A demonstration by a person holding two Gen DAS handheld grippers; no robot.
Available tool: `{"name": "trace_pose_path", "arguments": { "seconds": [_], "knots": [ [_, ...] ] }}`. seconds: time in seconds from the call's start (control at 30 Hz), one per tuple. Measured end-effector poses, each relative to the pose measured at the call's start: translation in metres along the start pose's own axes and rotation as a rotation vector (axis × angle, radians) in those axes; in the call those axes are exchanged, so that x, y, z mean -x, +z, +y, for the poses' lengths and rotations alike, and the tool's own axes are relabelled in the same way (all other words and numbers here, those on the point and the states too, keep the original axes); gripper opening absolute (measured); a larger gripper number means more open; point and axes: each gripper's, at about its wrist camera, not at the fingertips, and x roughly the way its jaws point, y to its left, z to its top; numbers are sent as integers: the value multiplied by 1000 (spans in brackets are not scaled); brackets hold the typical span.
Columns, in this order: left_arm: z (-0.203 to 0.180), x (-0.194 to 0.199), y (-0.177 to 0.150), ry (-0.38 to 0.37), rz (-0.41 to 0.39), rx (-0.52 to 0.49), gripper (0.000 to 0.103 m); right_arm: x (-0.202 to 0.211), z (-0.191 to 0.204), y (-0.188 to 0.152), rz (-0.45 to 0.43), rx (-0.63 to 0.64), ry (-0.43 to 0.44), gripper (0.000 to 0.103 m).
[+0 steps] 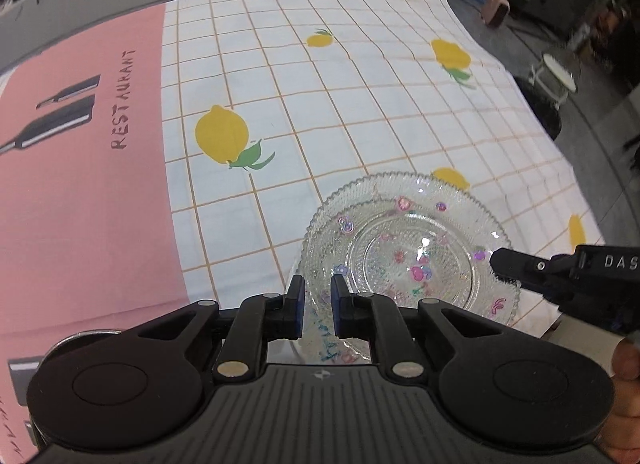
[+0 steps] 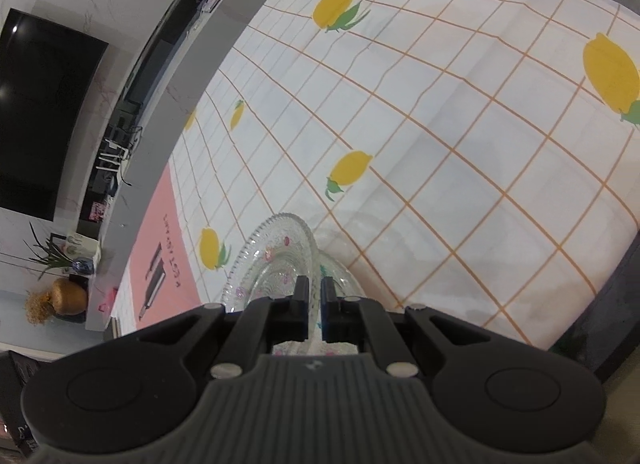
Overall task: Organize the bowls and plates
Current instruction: 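Lift and carry the second glass plate over the first glass plate, then lower the second plate onto the first plate and open both tools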
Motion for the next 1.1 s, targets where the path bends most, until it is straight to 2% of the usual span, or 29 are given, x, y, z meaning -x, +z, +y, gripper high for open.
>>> {"name": "trace_pose_path", "arguments": {
  "seconds": [0.17,0.2,0.23,0.3,0.4,0.6,0.77,1.1],
  "knots": [
    [-10,-6,-3,35,23,-84,13,-2,-2,-2,9,4,-16,3],
    [-11,-6,-3,36,26,-93,11,-1,-2,-2,10,4,-17,3],
    [-11,-6,-4,22,32,-95,0,-2,-2,-3,14,7,-18,3],
    [-11,-8,-4,-22,53,-83,0,-3,-1,-4,26,17,-22,3],
    [-19,-8,-6,10,49,-131,0,-4,-1,-6,33,26,-33,3],
    [-16,-9,-8,1,54,-124,0,-6,2,-10,45,83,-101,5],
    [-15,-4,-7,-7,44,-115,0,-10,4,-12,61,111,-124,6],
    [-15,4,-9,-27,25,-111,0,-20,22,-23,81,262,-209,10]
  ]
}}
